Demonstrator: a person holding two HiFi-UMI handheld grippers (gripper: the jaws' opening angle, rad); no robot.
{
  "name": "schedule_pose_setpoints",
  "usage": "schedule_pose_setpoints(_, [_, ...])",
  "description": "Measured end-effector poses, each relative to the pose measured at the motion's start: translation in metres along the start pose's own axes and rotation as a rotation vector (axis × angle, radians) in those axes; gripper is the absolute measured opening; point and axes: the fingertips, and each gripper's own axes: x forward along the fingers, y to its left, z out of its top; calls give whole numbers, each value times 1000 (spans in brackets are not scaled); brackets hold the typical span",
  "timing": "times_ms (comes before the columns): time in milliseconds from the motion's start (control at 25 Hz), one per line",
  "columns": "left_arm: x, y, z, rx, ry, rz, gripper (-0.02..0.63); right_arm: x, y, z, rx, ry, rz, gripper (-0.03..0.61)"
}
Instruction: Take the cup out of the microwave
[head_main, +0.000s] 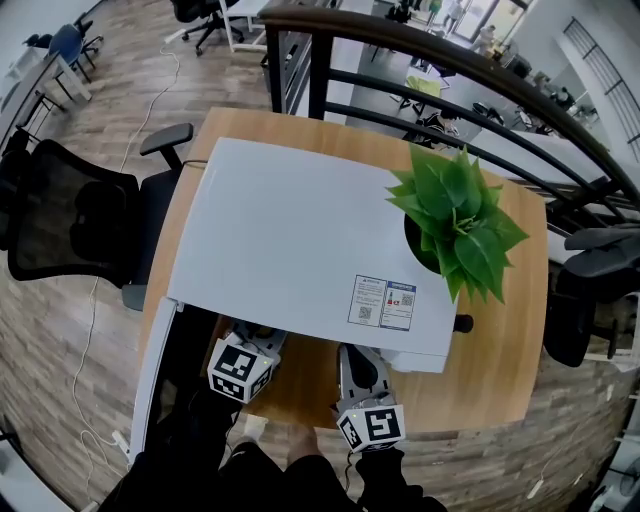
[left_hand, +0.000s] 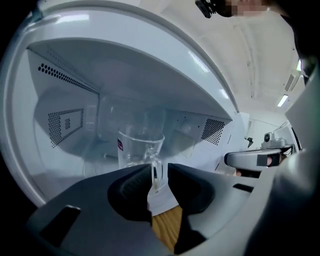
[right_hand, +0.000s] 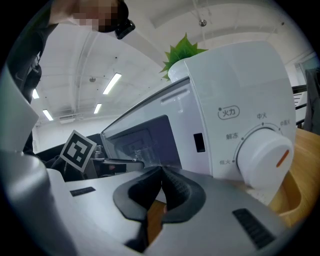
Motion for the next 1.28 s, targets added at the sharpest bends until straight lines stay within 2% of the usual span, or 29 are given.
schedule_pose_setpoints(600, [33,-16,-2,15,1,-69,46,6,-11,-10,40,14,-17,15])
schedule_pose_setpoints(880, [37,-26,4,137,-6,-106,28,6,-13,-10,75,9,-37,15])
schedule_pose_setpoints(1280, [23,-39,4,139,-30,-163,25,1,-8,-11,73,11,-58,15])
